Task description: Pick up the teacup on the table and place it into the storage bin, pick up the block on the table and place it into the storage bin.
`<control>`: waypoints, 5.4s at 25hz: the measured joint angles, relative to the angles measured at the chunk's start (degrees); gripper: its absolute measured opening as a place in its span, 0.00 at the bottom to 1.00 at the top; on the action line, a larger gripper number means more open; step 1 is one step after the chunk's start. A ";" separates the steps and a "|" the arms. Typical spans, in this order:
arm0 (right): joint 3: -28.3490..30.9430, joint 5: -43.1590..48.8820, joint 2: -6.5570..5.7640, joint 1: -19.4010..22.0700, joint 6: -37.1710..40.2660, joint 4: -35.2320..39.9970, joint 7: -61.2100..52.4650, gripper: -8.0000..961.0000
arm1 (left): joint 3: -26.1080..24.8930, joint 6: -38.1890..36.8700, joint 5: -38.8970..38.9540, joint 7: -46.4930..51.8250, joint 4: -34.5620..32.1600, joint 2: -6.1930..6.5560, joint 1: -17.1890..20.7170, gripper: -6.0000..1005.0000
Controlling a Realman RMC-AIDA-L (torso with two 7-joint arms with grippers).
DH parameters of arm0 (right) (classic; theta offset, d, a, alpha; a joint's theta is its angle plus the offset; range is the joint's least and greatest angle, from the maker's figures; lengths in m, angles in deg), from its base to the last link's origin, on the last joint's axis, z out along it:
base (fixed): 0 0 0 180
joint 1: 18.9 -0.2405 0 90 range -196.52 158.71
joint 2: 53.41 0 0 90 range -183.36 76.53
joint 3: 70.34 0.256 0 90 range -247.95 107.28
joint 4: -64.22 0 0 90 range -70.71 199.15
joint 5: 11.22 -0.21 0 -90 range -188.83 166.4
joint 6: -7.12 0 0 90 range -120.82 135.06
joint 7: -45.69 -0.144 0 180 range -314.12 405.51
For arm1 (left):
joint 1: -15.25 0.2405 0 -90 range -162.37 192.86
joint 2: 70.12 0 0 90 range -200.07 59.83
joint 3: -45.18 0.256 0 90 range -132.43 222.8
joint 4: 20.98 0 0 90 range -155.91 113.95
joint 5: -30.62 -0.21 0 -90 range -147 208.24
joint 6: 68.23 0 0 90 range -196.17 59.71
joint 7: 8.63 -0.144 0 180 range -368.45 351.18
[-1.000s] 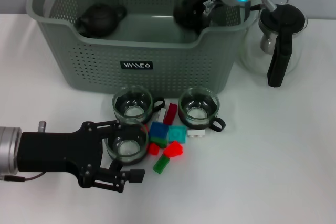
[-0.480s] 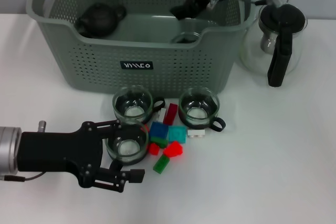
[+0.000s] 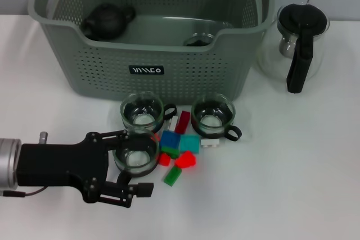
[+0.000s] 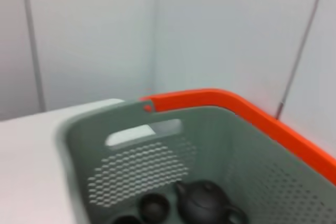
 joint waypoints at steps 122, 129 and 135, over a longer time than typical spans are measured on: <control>-34.07 10.32 1.17 -4.47 4.04 -18.40 -7.03 0.58 | -0.05 1.22 -0.02 -0.62 0.45 -0.76 1.21 0.93; -34.07 10.32 1.11 -4.57 5.08 -18.40 -7.03 0.23 | -0.04 1.27 -0.02 -0.62 0.44 -0.76 1.11 0.93; -34.02 8.72 0.93 -4.66 6.28 -18.29 -6.58 0.08 | -0.04 1.28 -0.02 -0.62 0.45 -0.76 1.12 0.93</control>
